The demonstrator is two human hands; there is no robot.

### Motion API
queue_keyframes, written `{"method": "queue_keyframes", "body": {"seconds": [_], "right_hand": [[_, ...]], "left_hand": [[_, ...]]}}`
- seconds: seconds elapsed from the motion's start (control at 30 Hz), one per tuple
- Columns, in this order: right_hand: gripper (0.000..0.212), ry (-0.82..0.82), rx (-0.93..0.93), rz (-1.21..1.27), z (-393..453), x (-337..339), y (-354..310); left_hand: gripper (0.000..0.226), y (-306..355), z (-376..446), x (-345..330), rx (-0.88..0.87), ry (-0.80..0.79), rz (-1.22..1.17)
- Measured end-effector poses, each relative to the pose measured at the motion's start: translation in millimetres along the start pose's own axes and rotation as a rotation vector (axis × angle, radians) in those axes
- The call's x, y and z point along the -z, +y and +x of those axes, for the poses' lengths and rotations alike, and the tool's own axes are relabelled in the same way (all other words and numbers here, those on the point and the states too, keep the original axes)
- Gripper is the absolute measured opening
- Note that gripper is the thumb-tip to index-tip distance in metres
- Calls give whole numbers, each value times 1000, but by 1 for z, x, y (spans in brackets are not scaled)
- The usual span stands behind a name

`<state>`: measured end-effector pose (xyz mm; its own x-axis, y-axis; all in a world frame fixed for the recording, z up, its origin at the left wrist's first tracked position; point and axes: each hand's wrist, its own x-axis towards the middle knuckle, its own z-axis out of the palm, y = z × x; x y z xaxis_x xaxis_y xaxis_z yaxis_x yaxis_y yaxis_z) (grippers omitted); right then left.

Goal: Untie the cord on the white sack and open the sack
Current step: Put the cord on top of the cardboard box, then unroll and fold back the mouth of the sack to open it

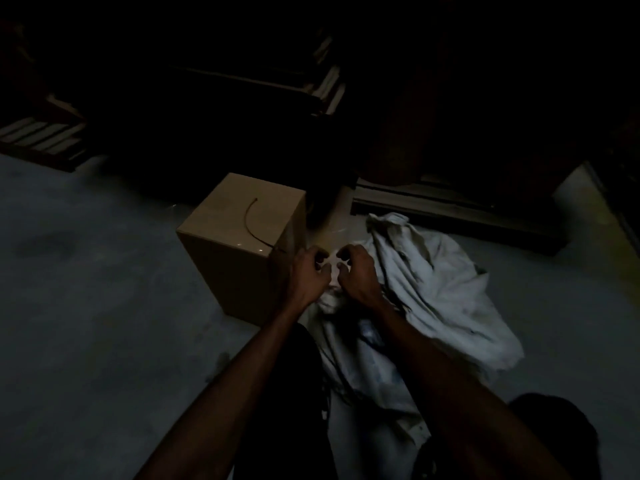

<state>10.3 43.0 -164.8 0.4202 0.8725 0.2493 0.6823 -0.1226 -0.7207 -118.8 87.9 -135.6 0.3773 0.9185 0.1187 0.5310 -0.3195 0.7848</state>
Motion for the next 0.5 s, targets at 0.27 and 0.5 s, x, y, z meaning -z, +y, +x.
{"method": "queue_keyframes", "body": {"seconds": [0.27,0.5], "right_hand": [[45,105,-159,-491,-80,77,57],[55,28,-258,-406,-101,101,78]], "left_hand": [[23,40,-46,-79,27,-233,-76],[24,54,-55,-134,312,-320,-349]]}}
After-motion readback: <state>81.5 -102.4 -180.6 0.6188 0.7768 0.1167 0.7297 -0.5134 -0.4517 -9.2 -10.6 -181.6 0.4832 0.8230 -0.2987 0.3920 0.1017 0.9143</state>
